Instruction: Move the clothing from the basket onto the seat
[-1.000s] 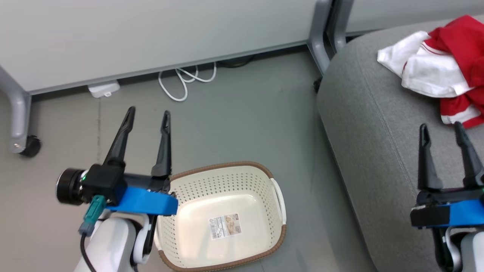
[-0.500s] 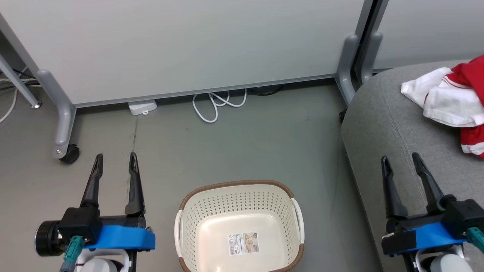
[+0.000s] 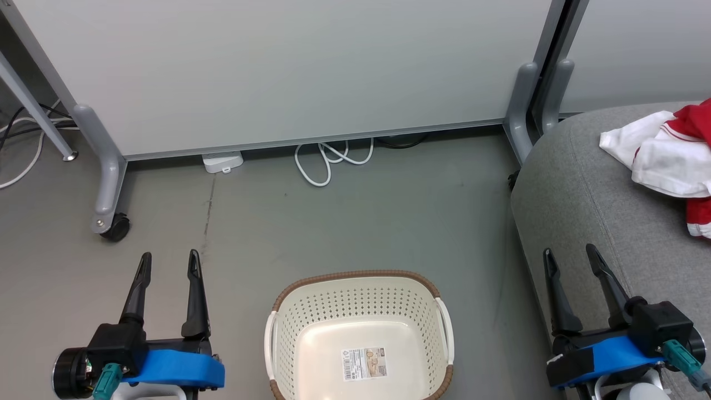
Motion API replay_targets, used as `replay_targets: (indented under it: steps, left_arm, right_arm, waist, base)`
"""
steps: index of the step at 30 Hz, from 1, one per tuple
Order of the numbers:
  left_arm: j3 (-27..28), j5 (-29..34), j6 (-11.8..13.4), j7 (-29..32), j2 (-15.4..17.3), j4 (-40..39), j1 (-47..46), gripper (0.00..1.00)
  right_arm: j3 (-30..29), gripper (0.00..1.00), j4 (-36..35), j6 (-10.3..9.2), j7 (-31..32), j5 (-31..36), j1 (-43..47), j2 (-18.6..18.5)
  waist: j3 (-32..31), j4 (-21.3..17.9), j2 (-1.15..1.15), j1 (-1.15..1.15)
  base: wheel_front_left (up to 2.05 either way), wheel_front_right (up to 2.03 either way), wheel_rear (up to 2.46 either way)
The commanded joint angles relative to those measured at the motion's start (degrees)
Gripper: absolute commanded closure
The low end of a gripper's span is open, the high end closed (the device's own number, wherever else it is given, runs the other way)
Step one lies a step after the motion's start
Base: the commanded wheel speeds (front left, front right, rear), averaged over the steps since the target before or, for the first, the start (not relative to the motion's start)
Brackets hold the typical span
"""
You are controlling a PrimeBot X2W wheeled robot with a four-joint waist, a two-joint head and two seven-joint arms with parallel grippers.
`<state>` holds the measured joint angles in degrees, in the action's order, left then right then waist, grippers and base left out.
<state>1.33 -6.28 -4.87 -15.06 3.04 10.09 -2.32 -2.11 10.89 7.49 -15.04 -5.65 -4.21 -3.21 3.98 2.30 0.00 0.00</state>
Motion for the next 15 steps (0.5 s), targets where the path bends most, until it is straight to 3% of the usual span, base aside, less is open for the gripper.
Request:
replay_targets:
  steps: [1,6,7,11,15]
  left_arm:
    - [0.2,0.2,-0.2,-0.2,0.0,0.1,0.4,0.0]
    - [0.3,0.1,-0.5,-0.2,-0.1,0.6,0.6,0.0]
    - [0.1,0.1,-0.3,0.0,-0.1,0.6,0.2,1.0]
    - [0.1,-0.2,-0.3,0.5,-0.2,2.7,1.2,1.0]
    - [0.8,-4.9,-0.4,2.1,-0.2,3.3,0.5,1.0]
  right_arm:
    - [0.0,0.0,0.1,0.01,-0.2,-0.2,0.4,0.2]
    - [0.0,0.0,0.6,0.01,-0.2,-0.5,0.9,0.3]
    - [0.0,1.0,0.5,0.0,0.0,-0.3,0.0,0.2]
    - [0.0,1.0,2.6,0.0,0.4,-0.7,0.4,0.2]
    - [-0.5,1.0,2.9,0.0,1.8,-5.5,0.1,0.2]
  waist:
    - [-0.2,0.1,0.0,0.0]
    - [-0.7,0.3,0.0,0.0]
    - [-0.7,0.3,0.0,0.0]
    - [-0.7,0.3,0.0,0.0]
    - [-0.8,0.3,0.0,0.0]
  base:
    - [0.0,0.0,0.0]
    - [0.0,0.0,0.0]
    - [0.0,0.0,0.0]
    - [0.0,0.0,0.0]
    - [0.0,0.0,0.0]
